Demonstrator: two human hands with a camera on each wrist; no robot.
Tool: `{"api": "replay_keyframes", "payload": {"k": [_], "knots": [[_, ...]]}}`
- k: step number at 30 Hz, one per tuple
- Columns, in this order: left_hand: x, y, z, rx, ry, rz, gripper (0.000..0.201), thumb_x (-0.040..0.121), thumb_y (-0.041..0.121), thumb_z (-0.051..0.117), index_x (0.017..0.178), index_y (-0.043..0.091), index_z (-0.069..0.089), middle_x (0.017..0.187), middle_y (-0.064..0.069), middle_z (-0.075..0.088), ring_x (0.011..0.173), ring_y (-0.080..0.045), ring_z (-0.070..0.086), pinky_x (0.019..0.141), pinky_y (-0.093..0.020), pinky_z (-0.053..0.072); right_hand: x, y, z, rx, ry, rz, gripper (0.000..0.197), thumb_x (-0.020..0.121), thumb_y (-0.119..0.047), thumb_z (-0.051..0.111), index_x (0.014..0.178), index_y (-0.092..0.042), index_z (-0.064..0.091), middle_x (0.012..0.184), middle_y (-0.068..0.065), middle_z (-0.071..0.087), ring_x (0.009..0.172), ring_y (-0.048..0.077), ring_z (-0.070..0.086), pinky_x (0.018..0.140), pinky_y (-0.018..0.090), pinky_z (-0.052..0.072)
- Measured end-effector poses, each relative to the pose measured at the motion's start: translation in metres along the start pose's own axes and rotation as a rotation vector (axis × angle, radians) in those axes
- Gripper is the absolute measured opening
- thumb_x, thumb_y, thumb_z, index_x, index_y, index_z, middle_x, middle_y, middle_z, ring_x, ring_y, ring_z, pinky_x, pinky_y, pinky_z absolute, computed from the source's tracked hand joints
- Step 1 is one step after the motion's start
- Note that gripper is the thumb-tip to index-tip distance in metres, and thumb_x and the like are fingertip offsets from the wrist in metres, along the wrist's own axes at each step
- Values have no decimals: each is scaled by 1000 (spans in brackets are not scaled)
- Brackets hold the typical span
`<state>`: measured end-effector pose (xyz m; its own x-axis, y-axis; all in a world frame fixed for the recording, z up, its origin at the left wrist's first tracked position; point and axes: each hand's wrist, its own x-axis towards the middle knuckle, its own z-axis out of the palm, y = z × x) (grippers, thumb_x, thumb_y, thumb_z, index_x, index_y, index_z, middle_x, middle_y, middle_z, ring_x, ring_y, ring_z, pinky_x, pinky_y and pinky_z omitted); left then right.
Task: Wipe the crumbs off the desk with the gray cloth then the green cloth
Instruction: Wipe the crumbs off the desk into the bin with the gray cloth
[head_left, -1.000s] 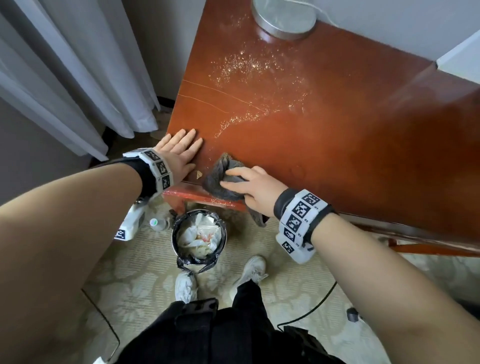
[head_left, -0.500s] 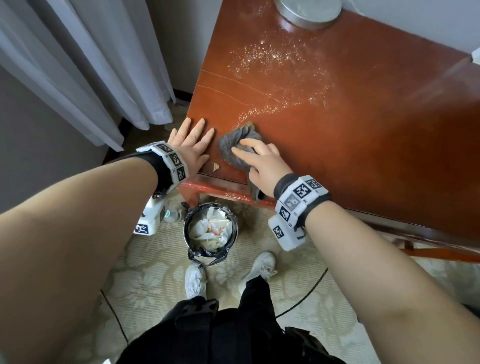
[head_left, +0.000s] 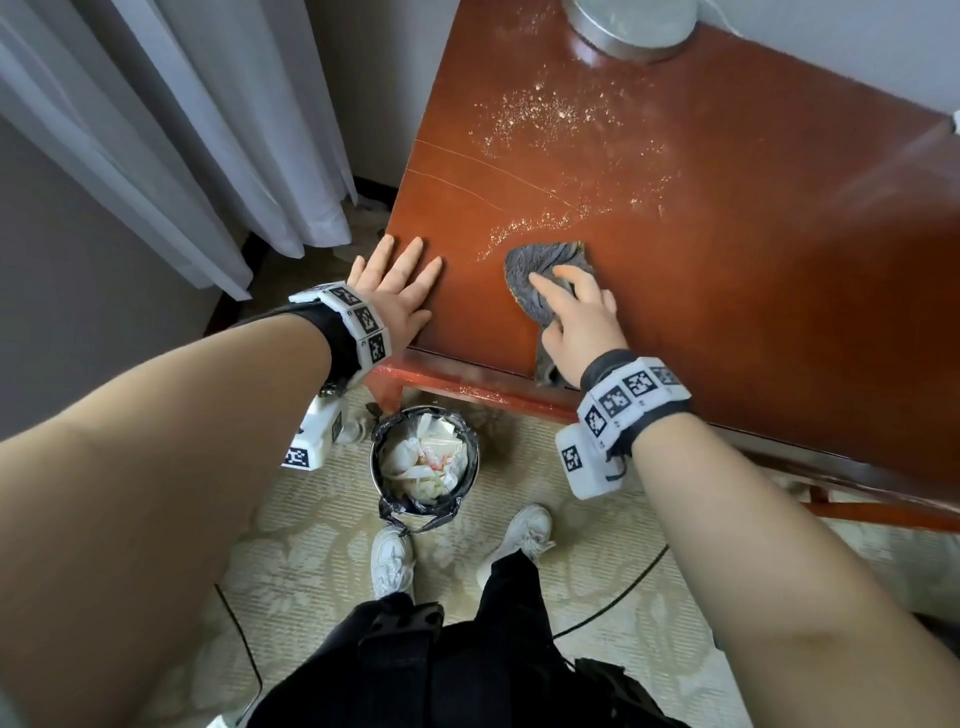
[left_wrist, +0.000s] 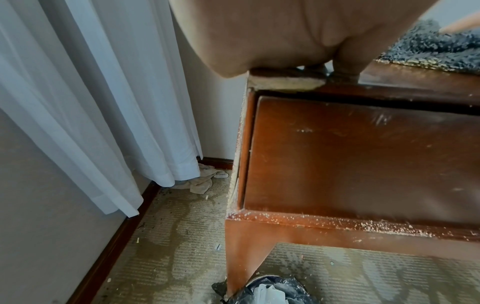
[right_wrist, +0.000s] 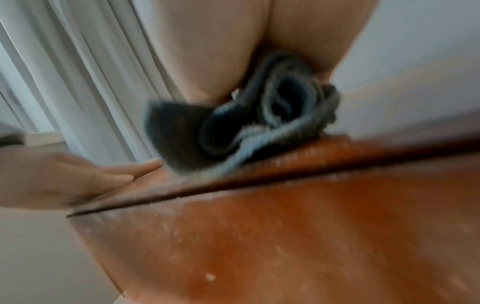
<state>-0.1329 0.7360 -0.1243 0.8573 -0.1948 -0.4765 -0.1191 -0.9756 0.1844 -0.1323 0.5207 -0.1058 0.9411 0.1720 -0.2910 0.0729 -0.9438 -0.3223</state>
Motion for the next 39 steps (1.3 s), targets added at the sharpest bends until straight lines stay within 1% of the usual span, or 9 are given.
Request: {"api": "replay_keyframes", "payload": {"k": [6,8,11,14,21,23,28,31,39], "knots": [[0,0,0,11,-4,-8,58,101,35,26,149,30,-7,156,4,-18,143,-25,-19,116,-43,-5,-35,14,-1,-10,-312,-364,59,88,3,40,137,-29,45,148,-4,30,129,23,28,103,24,26],[0,1,-1,12,-3,-12,58,101,36,25,149,30,-7,156,4,-19,143,-24,-19,116,-43,-6,-31,31,-14,96,-239,-351,57,86,6,43,134,-24,49,144,0,36,129,23,35,107,26,29],[1,2,-1,21,-20,-30,58,101,39,23,148,32,-9,155,5,-20,142,-24,-20,116,-43,-6,-11,61,-28,163,142,101,55,87,2,43,139,-19,44,146,6,30,131,27,33,109,22,21],[2,3,0,31,-12,-45,57,100,40,22,148,32,-9,155,6,-20,142,-23,-20,116,-42,-7,-2,63,-24,130,167,581,55,91,-8,42,143,-25,33,150,3,20,128,33,30,106,36,30],[4,4,3,26,0,-71,57,100,41,23,148,34,-7,155,7,-20,143,-22,-20,116,-42,-6,-55,-11,14,56,-318,-366,60,89,0,41,142,-27,37,150,-3,27,129,26,28,108,31,26],[4,4,5,35,17,-73,57,100,42,23,148,35,-7,155,8,-19,143,-22,-19,116,-42,-6,-59,-2,-1,108,-326,-412,59,89,2,40,142,-24,38,148,-2,32,131,23,29,110,29,23],[6,8,9,89,38,-95,57,99,44,21,148,34,-8,156,5,-17,144,-24,-15,116,-45,-5,-32,77,-47,230,254,336,57,89,-2,45,144,-18,35,149,9,23,134,27,32,112,23,18],[9,22,3,141,24,-139,61,98,48,22,148,31,-8,157,-1,-15,144,-26,-12,116,-44,-6,-31,107,-41,138,102,841,58,94,-14,44,147,-25,24,152,7,12,132,35,27,110,41,27],[54,69,-39,131,-79,-140,70,95,55,29,148,30,-8,156,-7,-15,144,-26,-14,116,-45,-6,-38,77,-25,89,-245,-268,58,88,-1,43,143,-19,35,148,4,26,135,24,24,112,26,18]]}}
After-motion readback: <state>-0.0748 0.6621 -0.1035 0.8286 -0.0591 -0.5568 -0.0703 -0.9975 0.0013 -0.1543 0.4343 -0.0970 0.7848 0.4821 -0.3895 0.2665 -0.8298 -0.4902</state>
